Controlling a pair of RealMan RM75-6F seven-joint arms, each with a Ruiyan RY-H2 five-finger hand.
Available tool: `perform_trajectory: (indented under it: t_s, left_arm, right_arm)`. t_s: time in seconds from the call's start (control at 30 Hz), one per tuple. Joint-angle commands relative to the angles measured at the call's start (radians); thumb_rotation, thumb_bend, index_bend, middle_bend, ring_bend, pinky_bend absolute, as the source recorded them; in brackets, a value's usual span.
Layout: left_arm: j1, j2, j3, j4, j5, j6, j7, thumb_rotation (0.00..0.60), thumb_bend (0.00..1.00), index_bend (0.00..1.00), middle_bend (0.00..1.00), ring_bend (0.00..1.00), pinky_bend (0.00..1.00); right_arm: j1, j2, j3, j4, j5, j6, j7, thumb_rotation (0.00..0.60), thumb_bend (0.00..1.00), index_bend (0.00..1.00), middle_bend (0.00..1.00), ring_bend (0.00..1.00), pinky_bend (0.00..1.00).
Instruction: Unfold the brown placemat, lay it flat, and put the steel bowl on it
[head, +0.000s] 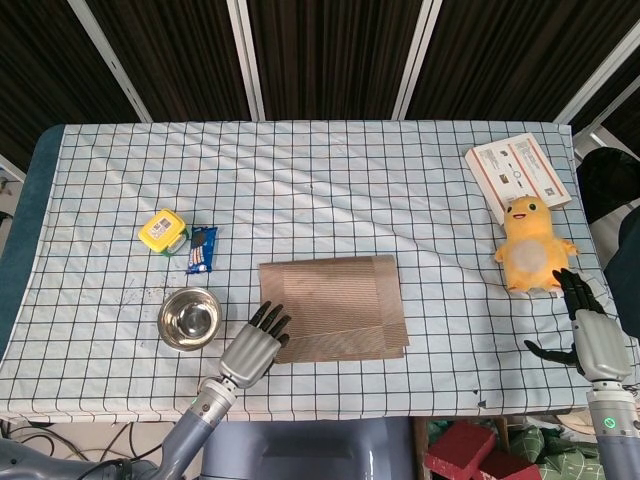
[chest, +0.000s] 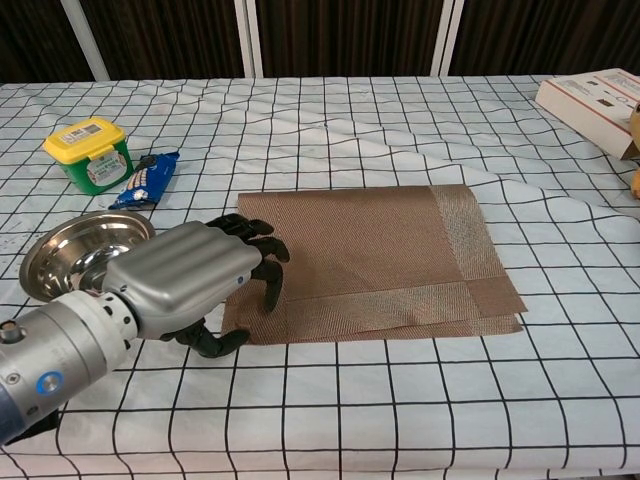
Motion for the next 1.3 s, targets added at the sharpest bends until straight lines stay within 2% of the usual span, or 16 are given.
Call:
perform_trajectory:
  t_s: [0.03,0.57,1.0,1.3]
  left_arm:
    - [0.000,-0.002,-0.001,0.005,0.001,0.001,-0.002,0.600,0.35,0.46,0.18,0.02,0.08]
    - [0.000,-0.009,-0.001,0.022,0.015,0.010,-0.006,0.600,0.40,0.56,0.20,0.02,0.10]
    - [0.001,-0.010,-0.003,0.027,0.015,0.010,-0.007,0.600,0.42,0.58,0.21,0.04,0.11]
    - [0.005,0.016,-0.005,-0.049,0.056,0.031,-0.045,0.600,0.42,0.59,0.22,0.04,0.11]
  right_arm:
    - [0.000,0.000,0.000,0.000,-0.001,0.000,-0.001,0.600,0.03,0.00,0.00,0.00,0.16]
    - [0.000,0.000,0.000,-0.001,0.000,0.000,-0.001,0.600,0.03,0.00,0.00,0.00,0.16]
    - [0.000,0.001,0.000,-0.001,0.001,0.000,0.000,0.600,0.03,0.00,0.00,0.00,0.16]
    - [0.000,0.001,0.001,-0.002,0.002,0.000,0.002,0.600,0.03,0.00,0.00,0.00,0.16]
